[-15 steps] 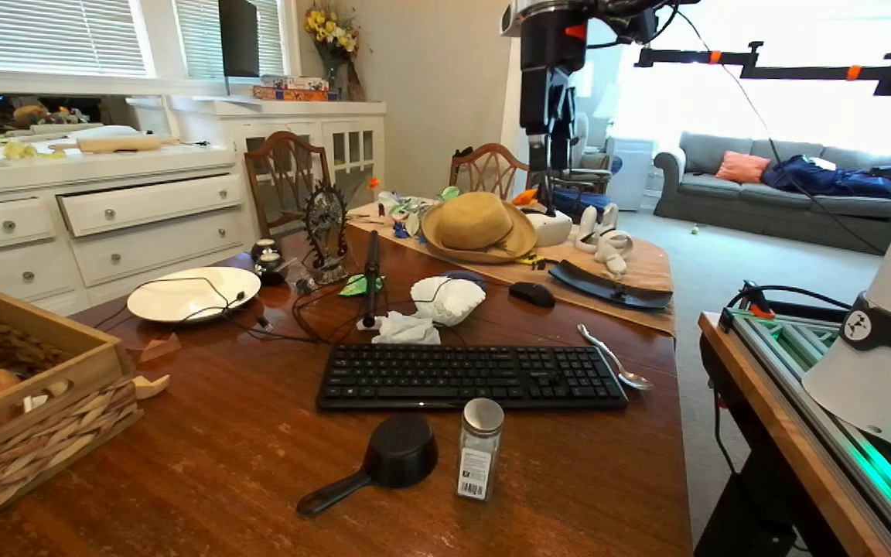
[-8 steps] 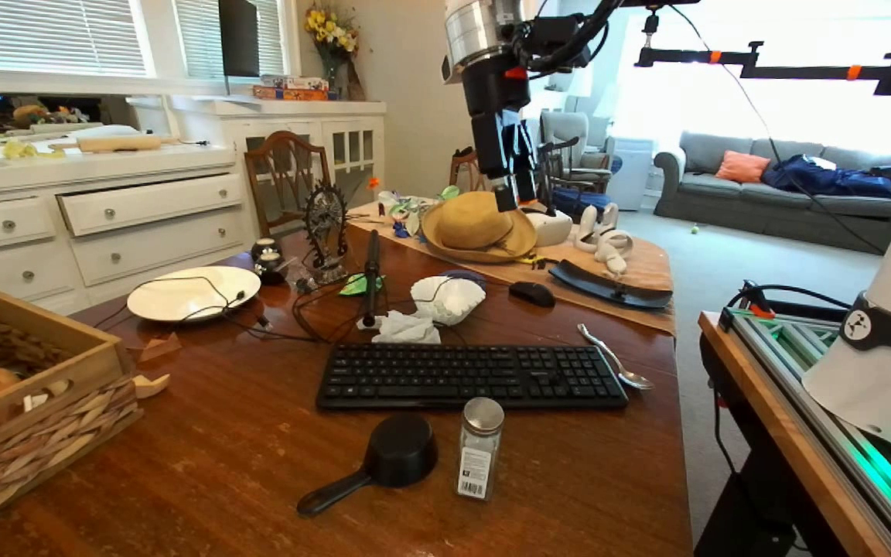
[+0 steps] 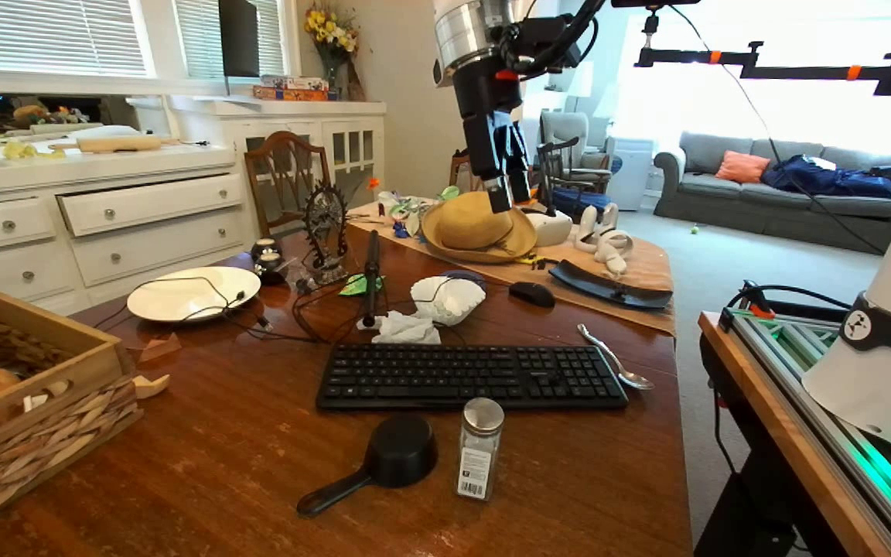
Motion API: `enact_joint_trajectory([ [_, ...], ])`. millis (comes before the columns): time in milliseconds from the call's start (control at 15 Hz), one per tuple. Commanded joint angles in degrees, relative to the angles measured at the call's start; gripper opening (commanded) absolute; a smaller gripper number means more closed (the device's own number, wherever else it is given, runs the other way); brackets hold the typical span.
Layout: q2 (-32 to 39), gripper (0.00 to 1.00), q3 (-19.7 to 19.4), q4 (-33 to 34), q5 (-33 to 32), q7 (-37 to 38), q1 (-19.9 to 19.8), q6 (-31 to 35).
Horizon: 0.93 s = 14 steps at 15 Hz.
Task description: Pick up the lid from the bottle and put it on the table
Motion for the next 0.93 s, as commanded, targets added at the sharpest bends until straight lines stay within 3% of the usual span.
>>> enact_joint_trajectory([
  [0, 5.6, 1.00, 0.8, 5.2, 0.2, -2.2, 0.7, -2.0],
  [467, 23.8, 1.00, 5.0, 23.5, -1.6, -6.0, 4.8, -8.5],
  [867, 37.5, 1.00, 7.2, 40.9, -1.4, -4.0, 9.9, -28.3],
])
